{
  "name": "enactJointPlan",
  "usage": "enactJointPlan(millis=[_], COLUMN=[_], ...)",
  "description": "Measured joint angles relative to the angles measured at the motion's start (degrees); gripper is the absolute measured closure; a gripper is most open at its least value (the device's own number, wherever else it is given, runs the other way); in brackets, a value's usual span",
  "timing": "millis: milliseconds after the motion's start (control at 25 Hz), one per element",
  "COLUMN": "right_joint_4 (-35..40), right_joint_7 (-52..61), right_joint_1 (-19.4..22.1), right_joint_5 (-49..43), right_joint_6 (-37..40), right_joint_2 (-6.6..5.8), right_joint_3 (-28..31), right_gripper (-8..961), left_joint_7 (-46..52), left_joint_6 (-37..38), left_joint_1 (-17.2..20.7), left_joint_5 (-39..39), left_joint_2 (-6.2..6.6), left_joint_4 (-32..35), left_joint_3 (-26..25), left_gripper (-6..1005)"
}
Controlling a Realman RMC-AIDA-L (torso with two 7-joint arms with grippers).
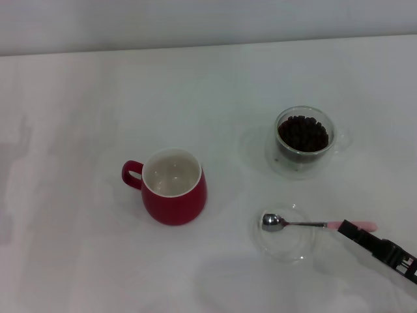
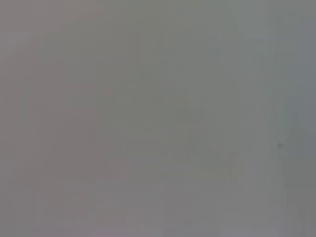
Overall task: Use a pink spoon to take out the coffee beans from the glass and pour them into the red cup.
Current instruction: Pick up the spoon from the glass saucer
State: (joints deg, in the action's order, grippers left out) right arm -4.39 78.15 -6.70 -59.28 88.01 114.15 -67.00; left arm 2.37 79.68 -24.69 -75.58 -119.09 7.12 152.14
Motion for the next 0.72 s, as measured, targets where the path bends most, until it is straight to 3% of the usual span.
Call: enactJointPlan(millis=[240,520,720], right_joint_4=[0.6,1.37,5.88], right_joint_7=[0.28,0.24,0.12], right_joint_1=[-0.05,0.08,-0.13], right_joint_5=[-0.29,0.76,1.03], right_joint_6=[1.15,6.44,6.71], right_joint_2=[-0.64,-3.32,-3.69], right_joint_3=[-0.29,0.05,0.12], right_gripper=[814,814,816], left_joint_7=[0.0,0.3,0.3], left_joint_6=[0.04,0.66,1.36], left_joint_1=[0.11,0.53,0.73], left_joint_5=[0.09,0.09,0.08], left_joint_2=[0.0,0.0,-0.04], left_joint_4=[0.0,0.25,0.45], left_joint_3=[0.0,0.0,0.0], left_gripper=[331,330,331])
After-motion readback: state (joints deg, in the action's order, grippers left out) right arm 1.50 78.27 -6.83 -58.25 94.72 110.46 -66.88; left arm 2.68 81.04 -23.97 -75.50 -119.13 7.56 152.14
